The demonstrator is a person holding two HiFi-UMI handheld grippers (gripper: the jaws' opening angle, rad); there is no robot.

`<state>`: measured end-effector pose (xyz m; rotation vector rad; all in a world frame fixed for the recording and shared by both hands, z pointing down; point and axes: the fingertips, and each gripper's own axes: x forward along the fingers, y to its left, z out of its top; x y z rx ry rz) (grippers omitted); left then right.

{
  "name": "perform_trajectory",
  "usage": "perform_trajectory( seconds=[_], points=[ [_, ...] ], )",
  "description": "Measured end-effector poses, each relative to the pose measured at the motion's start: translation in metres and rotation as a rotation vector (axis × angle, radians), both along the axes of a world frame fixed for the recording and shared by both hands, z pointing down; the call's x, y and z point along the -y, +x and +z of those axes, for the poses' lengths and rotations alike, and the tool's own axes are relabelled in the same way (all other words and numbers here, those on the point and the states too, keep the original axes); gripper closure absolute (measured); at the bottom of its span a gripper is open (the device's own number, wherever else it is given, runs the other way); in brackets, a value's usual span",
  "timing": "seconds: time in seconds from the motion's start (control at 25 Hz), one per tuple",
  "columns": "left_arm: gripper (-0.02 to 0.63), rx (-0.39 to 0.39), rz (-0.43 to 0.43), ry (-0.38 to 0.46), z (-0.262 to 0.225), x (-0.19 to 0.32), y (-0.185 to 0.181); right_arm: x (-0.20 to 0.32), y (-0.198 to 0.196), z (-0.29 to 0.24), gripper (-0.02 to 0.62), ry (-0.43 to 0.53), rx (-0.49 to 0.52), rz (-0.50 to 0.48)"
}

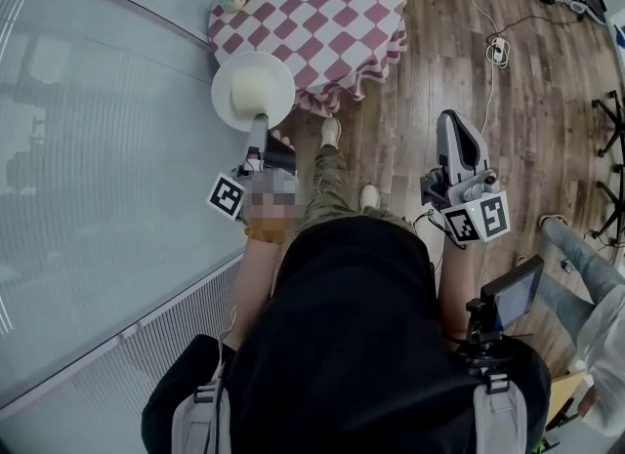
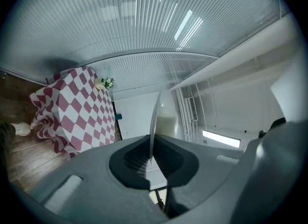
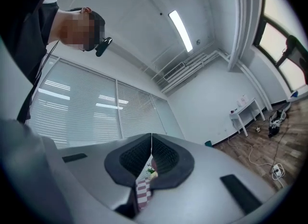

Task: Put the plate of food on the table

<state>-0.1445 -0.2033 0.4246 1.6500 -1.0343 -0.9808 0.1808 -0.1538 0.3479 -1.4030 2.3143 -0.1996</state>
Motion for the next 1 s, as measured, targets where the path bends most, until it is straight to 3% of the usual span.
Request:
perform_trajectory(
  seconds=[0.2,0.64,1.0],
  points=[
    [0.591,-0.027,0.050,-0.029,0.014,0.045,0.011,0.022,-0.001,-0.003,0.583,-0.019,-0.043,0.024],
    [0.591,-0.002,0.197,-0.016,0.012,0.160,0.032,0.090,-0.001,0.000,0.584,-0.072,-0.041,0.131],
    [0.591,-0.040,0.294,-0.014,0.015,0.243,0.057,0.131,0.001,0.006,0.584,-0.126,-0.069,0.206]
  ],
)
